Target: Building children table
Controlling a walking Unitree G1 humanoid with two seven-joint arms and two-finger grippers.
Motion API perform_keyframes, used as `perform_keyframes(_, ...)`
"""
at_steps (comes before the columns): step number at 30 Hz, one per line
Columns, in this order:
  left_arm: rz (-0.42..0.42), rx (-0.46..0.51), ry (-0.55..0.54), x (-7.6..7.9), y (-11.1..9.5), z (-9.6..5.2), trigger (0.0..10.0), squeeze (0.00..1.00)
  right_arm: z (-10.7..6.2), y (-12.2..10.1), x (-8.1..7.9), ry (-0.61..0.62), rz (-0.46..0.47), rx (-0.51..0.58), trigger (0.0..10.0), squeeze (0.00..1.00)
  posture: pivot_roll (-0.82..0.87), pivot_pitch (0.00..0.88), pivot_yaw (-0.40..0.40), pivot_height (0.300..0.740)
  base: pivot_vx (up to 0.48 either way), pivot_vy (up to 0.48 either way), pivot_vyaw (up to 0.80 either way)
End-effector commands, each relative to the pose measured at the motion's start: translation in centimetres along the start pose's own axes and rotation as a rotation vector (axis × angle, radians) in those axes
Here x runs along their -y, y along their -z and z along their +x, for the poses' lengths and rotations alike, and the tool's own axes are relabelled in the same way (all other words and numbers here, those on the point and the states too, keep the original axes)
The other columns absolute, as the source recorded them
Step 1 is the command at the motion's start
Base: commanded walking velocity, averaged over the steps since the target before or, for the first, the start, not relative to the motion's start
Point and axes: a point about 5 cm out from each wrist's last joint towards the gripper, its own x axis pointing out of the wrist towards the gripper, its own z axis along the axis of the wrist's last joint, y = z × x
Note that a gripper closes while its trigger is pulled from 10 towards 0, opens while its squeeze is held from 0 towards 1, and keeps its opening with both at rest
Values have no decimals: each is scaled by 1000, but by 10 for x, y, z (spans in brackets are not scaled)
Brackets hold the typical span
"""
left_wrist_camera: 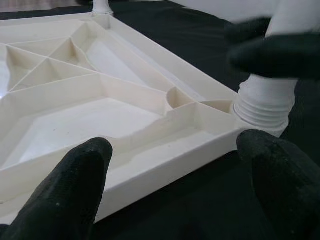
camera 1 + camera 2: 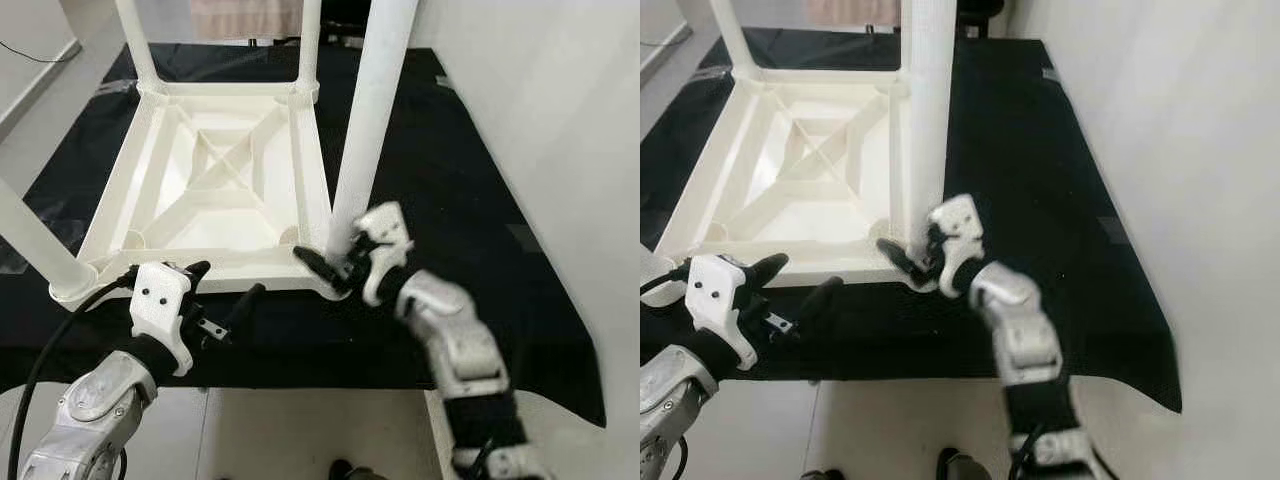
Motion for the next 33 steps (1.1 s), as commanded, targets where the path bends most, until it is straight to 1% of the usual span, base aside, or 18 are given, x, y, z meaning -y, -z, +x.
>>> perform_keyframes(1,-11,-7,2,3,4,-2,10000,0,3,1,0,-134,-10,3,10000,0,67,214,-90,740,0,0,0)
perform_keyframes(2,-11,-7,2,3,4,-2,10000,0,3,1,0,-134,-10,3,10000,0,67,214,-90,740,0,0,0)
perform_keyframes(3,-12,-7,3,3,4,-2,10000,0,4,-1,3,-204,-34,2,10000,0,76,210,-95,740,0,0,0)
perform_keyframes(6,-14,-8,5,6,5,-3,10000,0,9,-2,13,-304,-49,-28,10000,0,94,204,-101,740,0,0,0)
perform_keyframes(9,-16,-10,5,7,6,-4,10000,0,16,-4,20,-339,-29,-40,10000,0,99,202,-102,740,0,0,0)
perform_keyframes(10,-16,-10,5,7,6,-5,10000,0,19,-5,23,-357,-10,-40,7765,0,102,201,-104,740,0,0,0)
perform_keyframes(11,-17,-11,6,8,6,-5,10000,0,22,-6,25,-369,8,-36,3216,0,106,199,-106,740,0,0,0)
perform_keyframes(12,-18,-11,6,9,6,-5,10000,0,24,-7,26,-388,26,-35,0,0,110,199,-108,740,0,0,0)
perform_keyframes(19,-23,-10,8,12,6,-7,10000,0,22,-8,32,-465,49,-35,0,0,113,198,-114,740,0,0,0)
perform_keyframes(25,-26,-6,10,13,6,-6,10000,0,17,-3,40,-422,20,-57,0,0,108,203,-117,740,0,0,0)
perform_keyframes(26,-26,-5,10,13,6,-6,10000,0,13,0,42,-382,-3,-72,0,0,104,209,-121,740,0,0,0)
perform_keyframes(27,-26,-2,9,13,5,-6,10000,0,10,5,45,-284,-19,-100,0,0,91,221,-121,740,0,0,0)
perform_keyframes(28,-26,-2,9,13,5,-6,10000,0,10,5,45,-284,-19,-100,0,0,91,221,-121,740,0,0,0)
perform_keyframes(29,-26,0,9,12,4,-6,10000,0,7,12,47,-187,-19,-129,0,0,87,224,-121,740,0,0,0)
perform_keyframes(30,-26,1,8,11,3,-7,10000,0,4,25,43,-47,-7,-167,0,0,74,231,-114,740,0,0,0)
perform_keyframes(31,-27,3,8,10,2,-7,10000,0,2,33,39,46,0,-193,0,0,68,234,-108,740,0,0,0)
perform_keyframes(32,-27,3,9,8,1,-7,10000,0,1,46,27,213,66,-213,0,0,48,244,-89,740,0,0,0)
perform_keyframes(33,-27,3,9,8,1,-7,10000,0,1,46,27,213,66,-213,0,0,48,244,-89,740,0,0,0)
